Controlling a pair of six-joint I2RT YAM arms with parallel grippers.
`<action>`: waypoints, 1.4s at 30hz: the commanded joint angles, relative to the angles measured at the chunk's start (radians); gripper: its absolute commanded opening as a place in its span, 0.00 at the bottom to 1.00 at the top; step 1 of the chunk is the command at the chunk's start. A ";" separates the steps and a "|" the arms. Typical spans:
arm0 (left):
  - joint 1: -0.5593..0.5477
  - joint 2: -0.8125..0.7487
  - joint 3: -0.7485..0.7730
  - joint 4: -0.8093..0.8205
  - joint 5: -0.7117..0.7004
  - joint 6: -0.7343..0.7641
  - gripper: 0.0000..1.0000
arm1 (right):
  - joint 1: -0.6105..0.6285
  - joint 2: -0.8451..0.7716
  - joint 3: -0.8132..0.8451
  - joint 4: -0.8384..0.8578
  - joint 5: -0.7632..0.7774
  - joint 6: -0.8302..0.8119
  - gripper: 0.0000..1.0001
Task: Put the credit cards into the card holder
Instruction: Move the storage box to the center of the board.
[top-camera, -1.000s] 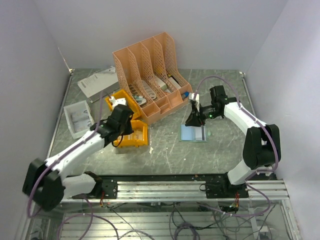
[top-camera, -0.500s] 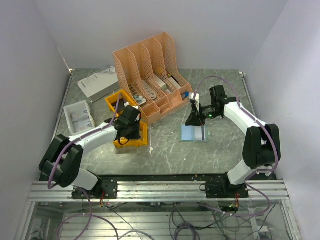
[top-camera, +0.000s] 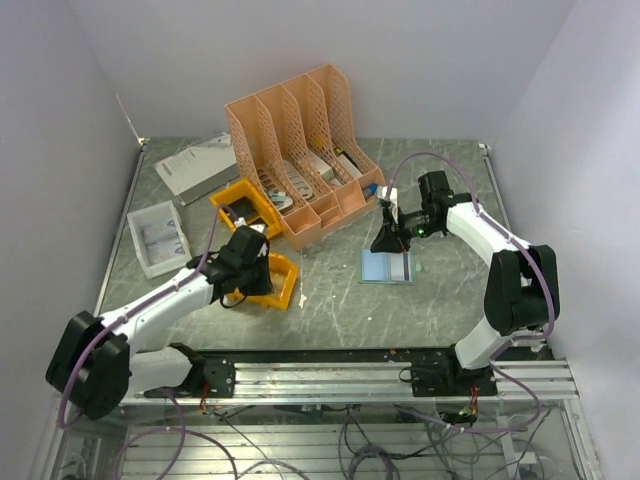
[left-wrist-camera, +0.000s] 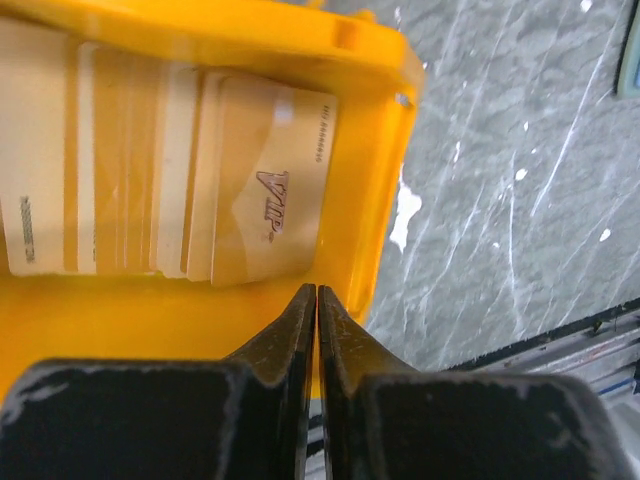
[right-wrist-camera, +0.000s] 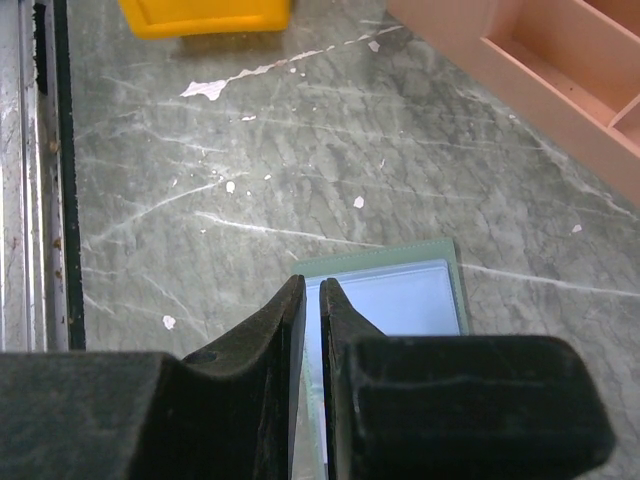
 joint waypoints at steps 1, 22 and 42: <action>-0.009 -0.066 -0.049 -0.101 0.028 -0.100 0.16 | 0.004 0.012 0.031 -0.027 -0.030 -0.022 0.12; 0.110 -0.082 -0.036 -0.169 -0.286 -0.237 0.23 | 0.004 -0.009 0.040 -0.070 -0.040 -0.064 0.12; 0.133 0.030 0.016 -0.060 0.136 0.029 0.57 | 0.004 -0.006 0.037 -0.089 -0.052 -0.092 0.14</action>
